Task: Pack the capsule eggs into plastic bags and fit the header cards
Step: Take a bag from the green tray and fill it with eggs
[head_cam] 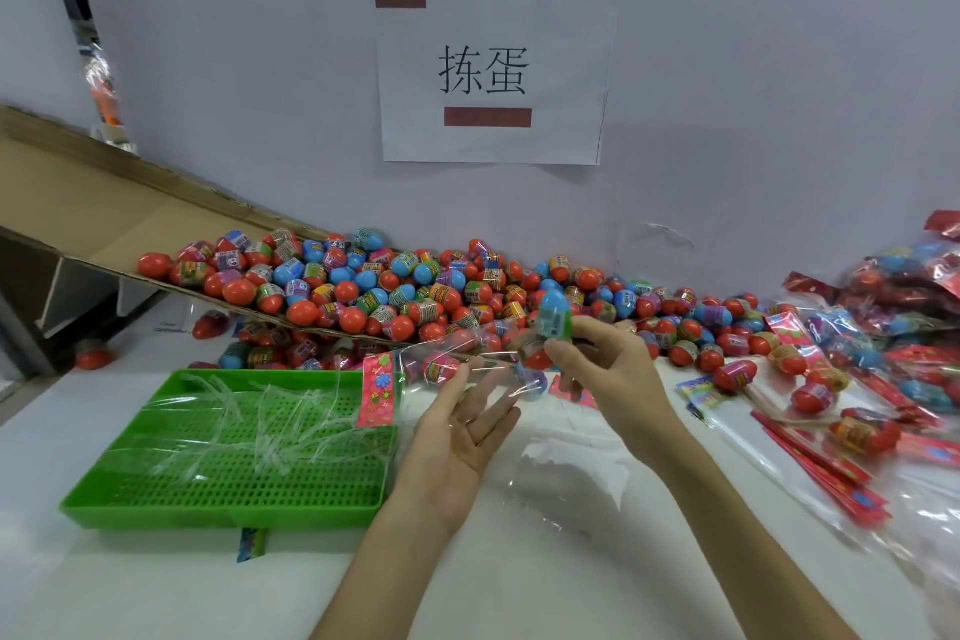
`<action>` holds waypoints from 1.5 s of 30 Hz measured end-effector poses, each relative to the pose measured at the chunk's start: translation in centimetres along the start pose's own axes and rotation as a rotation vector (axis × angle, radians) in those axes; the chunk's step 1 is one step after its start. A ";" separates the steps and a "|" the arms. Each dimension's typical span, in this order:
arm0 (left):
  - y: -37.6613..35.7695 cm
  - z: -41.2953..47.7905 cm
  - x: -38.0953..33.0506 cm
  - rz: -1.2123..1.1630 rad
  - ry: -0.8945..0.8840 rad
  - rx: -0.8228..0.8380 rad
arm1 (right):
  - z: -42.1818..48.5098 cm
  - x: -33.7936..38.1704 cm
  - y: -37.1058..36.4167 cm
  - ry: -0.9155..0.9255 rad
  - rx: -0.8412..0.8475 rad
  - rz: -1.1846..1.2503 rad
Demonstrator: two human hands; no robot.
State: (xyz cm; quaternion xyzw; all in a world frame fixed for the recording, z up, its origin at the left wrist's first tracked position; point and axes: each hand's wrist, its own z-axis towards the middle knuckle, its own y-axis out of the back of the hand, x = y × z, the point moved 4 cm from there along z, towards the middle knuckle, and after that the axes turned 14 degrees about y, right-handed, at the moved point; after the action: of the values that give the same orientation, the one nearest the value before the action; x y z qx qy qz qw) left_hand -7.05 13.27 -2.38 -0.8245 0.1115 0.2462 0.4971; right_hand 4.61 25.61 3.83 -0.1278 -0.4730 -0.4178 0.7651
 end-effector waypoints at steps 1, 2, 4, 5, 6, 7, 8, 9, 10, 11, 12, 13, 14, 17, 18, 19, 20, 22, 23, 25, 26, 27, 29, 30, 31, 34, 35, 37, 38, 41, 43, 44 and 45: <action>0.0 -0.1 0.0 0.003 0.001 0.006 | -0.4 -0.2 -0.4 0.022 0.017 -0.031; 0.0 -0.1 0.1 0.007 0.004 0.010 | -0.8 -0.5 -0.7 0.042 0.020 -0.069; -0.1 -0.1 0.1 0.022 0.014 0.022 | -1.1 -1.2 -1.0 0.063 0.009 -0.154; -0.2 -0.1 0.0 0.029 0.023 0.026 | -1.2 -1.5 -1.1 0.063 0.002 -0.187; -0.3 -0.1 0.1 0.032 0.034 0.028 | -1.3 -1.7 -1.0 0.063 -0.008 -0.206; -0.3 -0.1 0.2 0.032 0.044 0.028 | -1.4 -1.9 -0.8 0.067 -0.020 -0.215; -0.3 -0.1 0.3 0.034 0.052 0.029 | -1.4 -2.0 -0.6 0.074 -0.036 -0.220; -0.3 -0.1 0.4 0.039 0.059 0.028 | -1.5 -2.0 -0.4 0.082 -0.057 -0.224; -0.5 -0.2 0.5 0.047 0.064 0.030 | -1.6 -1.9 -0.3 0.090 -0.083 -0.226; -0.5 -0.1 0.6 0.058 0.071 0.034 | -1.7 -1.9 -0.1 0.098 -0.112 -0.223; -0.5 -0.1 0.7 0.071 0.078 0.038 | -1.8 -1.8 -0.1 0.100 -0.146 -0.214; -0.6 -0.1 0.8 0.083 0.085 0.041 | -1.8 -1.8 0.0 0.095 -0.180 -0.206; -0.7 -0.1 0.9 0.093 0.093 0.043 | -1.9 -1.8 0.1 0.092 -0.207 -0.201; -0.7 -0.1 1.2 0.132 0.111 0.049 | -1.9 -1.6 0.0 0.131 -0.193 -0.272; -0.7 -0.1 1.2 0.143 0.115 0.054 | -2.0 -1.4 -0.1 0.146 -0.164 -0.301; -0.6 -0.1 1.2 0.150 0.118 0.060 | -2.0 -1.3 -0.3 0.157 -0.136 -0.319; -0.5 -0.1 1.2 0.151 0.122 0.063 | -2.0 -1.1 -0.4 0.169 -0.111 -0.325; -0.4 0.0 1.1 0.149 0.129 0.068 | -2.1 -1.0 -0.7 0.190 -0.065 -0.345; -0.3 0.0 1.1 0.150 0.132 0.070 | -2.1 -1.0 -0.8 0.195 -0.049 -0.369; -0.3 0.2 1.2 0.143 0.134 0.062 | -2.1 -1.1 -0.8 0.198 -0.049 -0.416; -0.2 0.3 1.2 0.128 0.133 0.056 | -2.1 -1.1 -0.6 0.201 -0.062 -0.429; -0.1 0.4 1.2 0.106 0.132 0.054 | -2.1 -1.1 -0.5 0.206 -0.077 -0.438; 0.0 0.5 1.1 0.048 0.135 0.059 | -2.0 -1.1 -0.1 0.218 -0.095 -0.446; 0.1 0.4 1.0 0.019 0.134 0.058 | -2.0 -1.1 0.2 0.221 -0.094 -0.452; 0.1 0.4 0.9 -0.003 0.128 0.054 | -1.9 -1.1 0.4 0.221 -0.087 -0.464; 0.2 0.2 0.5 -0.027 0.100 0.031 | -1.8 -1.3 1.1 0.243 -0.038 -0.538; 0.2 0.2 0.4 -0.027 0.092 0.024 | -1.9 -1.3 1.2 0.257 -0.021 -0.570; 0.1 0.1 0.3 -0.017 0.080 0.010 | -1.9 -1.2 1.3 0.285 0.014 -0.624; 0.0 0.0 0.3 -0.007 0.075 0.003 | -1.9 -1.2 1.2 0.292 0.034 -0.642; 0.0 0.0 0.3 0.008 0.070 0.002 | -2.0 -1.2 0.8 0.298 0.104 -0.668; 0.0 -0.1 0.4 -0.002 0.079 0.001 | -2.1 -1.2 0.5 0.310 0.128 -0.663; 0.0 0.0 0.4 -0.009 0.084 -0.004 | -2.1 -1.2 0.4 0.313 0.130 -0.651; 0.0 0.0 0.4 -0.013 0.087 -0.008 | -2.1 -1.2 0.3 0.313 0.130 -0.633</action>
State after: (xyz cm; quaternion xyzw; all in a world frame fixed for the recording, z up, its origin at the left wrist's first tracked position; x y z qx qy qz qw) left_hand -6.74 13.24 -2.57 -0.8372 0.1265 0.2072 0.4901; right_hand 5.93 25.20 1.80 0.1395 -0.3916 -0.6178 0.6675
